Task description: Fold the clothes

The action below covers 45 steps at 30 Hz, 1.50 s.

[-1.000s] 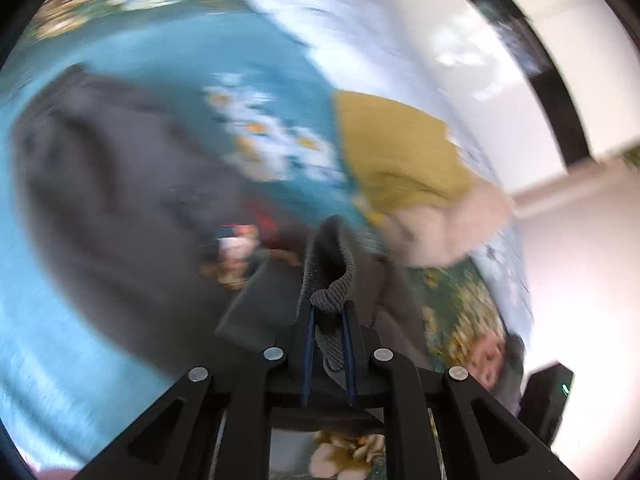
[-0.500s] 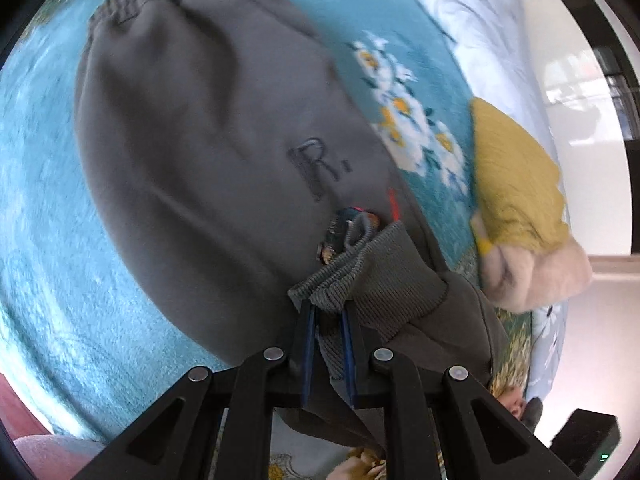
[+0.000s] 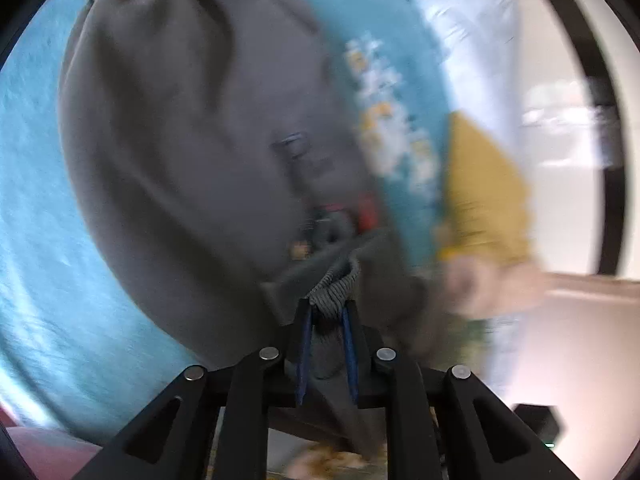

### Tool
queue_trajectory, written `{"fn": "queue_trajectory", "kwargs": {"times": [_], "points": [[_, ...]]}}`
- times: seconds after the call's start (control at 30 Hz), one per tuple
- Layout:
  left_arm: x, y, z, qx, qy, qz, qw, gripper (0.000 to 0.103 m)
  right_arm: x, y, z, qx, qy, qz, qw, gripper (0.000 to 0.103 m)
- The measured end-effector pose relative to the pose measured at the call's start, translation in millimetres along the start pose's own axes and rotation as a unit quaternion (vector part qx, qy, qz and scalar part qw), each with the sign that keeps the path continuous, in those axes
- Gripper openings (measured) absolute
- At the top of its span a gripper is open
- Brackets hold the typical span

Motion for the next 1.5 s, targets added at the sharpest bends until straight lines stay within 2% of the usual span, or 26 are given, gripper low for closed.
{"fn": "queue_trajectory", "kwargs": {"times": [0.03,0.1,0.2,0.3,0.43,0.5,0.57,0.63,0.7,0.73,0.83,0.97,1.0,1.03,1.1,1.2,1.27,1.37,1.43,1.5], "points": [[2.4,10.7,-1.0,0.013,-0.001,0.037,0.9992,0.019,-1.5,8.5,0.7,0.014,0.002,-0.006,1.000,0.050],[2.9,35.9,-6.6,0.061,-0.003,0.080,0.9950,0.020,-2.1,22.0,2.7,0.028,0.005,-0.008,1.000,0.050],[-10.0,86.7,-24.6,0.139,0.005,0.115,0.9836,0.020,0.4,34.2,5.6,0.041,0.003,-0.008,0.999,0.050],[-44.2,123.3,-49.8,0.186,0.044,0.122,0.9739,0.023,2.9,37.6,8.0,0.047,-0.003,-0.005,0.999,0.050],[-107.0,138.2,-82.6,0.186,0.103,0.111,0.9708,0.033,11.6,36.1,7.1,0.050,-0.020,0.006,0.999,0.050],[-130.1,134.9,-95.0,0.172,0.127,0.120,0.9695,0.051,11.9,30.8,3.7,0.045,-0.028,0.008,0.999,0.050],[-138.5,130.3,-107.7,0.168,0.122,0.114,0.9716,0.064,9.2,24.2,0.7,0.038,-0.028,0.013,0.999,0.050],[-139.1,125.5,-117.2,0.164,0.115,0.124,0.9719,0.069,5.3,17.8,-0.4,0.026,-0.026,0.019,0.999,0.050],[-138.5,122.1,-127.5,0.163,0.103,0.120,0.9738,0.077,4.0,14.0,-0.7,0.020,-0.027,0.021,0.999,0.050],[-139.7,118.9,-133.0,0.162,0.098,0.112,0.9754,0.078,4.0,12.5,-0.9,0.018,-0.028,0.024,0.999,0.050],[-150.2,114.6,-144.6,0.152,0.097,0.098,0.9786,0.078,6.4,8.5,-0.7,0.012,-0.032,0.034,0.999,0.050],[-156.5,109.3,-149.5,0.132,0.112,0.118,0.9778,0.076,12.3,5.8,-0.5,0.005,-0.046,0.043,0.998,0.050],[-155.2,109.7,-152.7,0.131,0.114,0.117,0.9777,0.064,13.2,5.8,-0.2,0.004,-0.048,0.044,0.998,0.050],[-152.5,111.4,-151.3,0.134,0.110,0.103,0.9795,0.060,13.4,6.6,-0.1,0.005,-0.049,0.043,0.998,0.050],[-147.1,115.0,-148.2,0.140,0.100,0.073,0.9823,0.045,12.5,9.1,0.3,0.007,-0.049,0.040,0.998,0.050],[-121.8,126.6,-136.5,0.168,0.054,0.019,0.9841,0.037,10.7,14.5,2.7,0.013,-0.047,0.032,0.998,0.050],[-97.4,138.0,-127.3,0.180,0.026,0.010,0.9833,0.037,11.0,19.0,5.8,0.018,-0.047,0.027,0.998,0.050],[-48.1,160.6,-101.1,0.197,-0.046,-0.014,0.9792,0.036,16.7,26.2,10.1,0.026,-0.056,0.015,0.998,0.050],[-5.7,172.1,-76.0,0.213,-0.112,-0.040,0.9698,0.036,22.0,30.9,13.1,0.032,-0.065,0.008,0.997,0.050],[35.1,176.7,-50.7,0.229,-0.176,-0.068,0.9550,0.036,29.2,35.8,15.0,0.036,-0.076,0.009,0.996,0.050]]}}
Point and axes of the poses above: each gripper's, at about its wrist camera, not at the fingertips, and y roughly against the way its jaws point, x to its right, z to its underside, the point moved 6 cm from there along -y, roughly the way its jaws point, and after that the axes turned 12 degrees about -x, right-handed, at the moved point
